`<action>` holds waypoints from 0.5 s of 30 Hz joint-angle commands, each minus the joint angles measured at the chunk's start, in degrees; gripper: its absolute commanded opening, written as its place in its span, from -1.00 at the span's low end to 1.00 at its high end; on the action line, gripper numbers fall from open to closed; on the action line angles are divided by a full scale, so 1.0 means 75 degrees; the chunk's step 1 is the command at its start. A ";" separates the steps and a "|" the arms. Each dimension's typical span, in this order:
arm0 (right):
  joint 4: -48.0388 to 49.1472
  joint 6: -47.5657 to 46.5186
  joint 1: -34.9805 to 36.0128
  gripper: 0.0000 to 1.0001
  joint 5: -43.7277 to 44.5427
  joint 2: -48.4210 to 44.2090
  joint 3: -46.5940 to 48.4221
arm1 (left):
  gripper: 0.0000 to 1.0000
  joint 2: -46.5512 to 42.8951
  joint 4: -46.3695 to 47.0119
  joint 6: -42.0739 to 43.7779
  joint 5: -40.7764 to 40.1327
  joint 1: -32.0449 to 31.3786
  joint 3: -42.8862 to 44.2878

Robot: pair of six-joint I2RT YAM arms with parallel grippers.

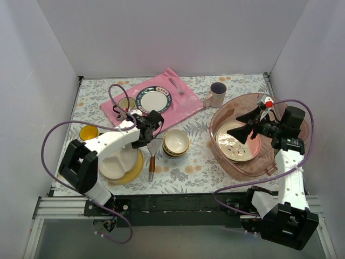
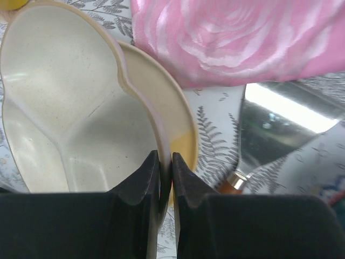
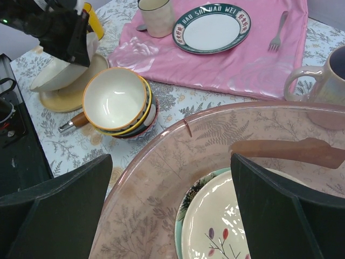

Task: Place the mixed dishes into the plastic bin
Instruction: Pick up the plate at the center of the board.

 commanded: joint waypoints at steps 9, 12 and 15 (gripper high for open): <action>-0.1545 -0.1215 0.0480 0.96 0.0146 0.0241 0.0906 | -1.00 -0.2692 0.0925 -0.0407 0.0326 -0.0032 0.0265; -0.1723 -0.1403 0.0855 0.96 0.0439 0.0358 0.1059 | -1.00 -0.3032 0.0913 -0.0431 0.0349 -0.0032 0.0347; -0.1933 -0.1555 0.1300 0.96 0.0756 0.0475 0.1199 | -1.00 -0.3325 0.0878 -0.0454 0.0361 -0.0032 0.0394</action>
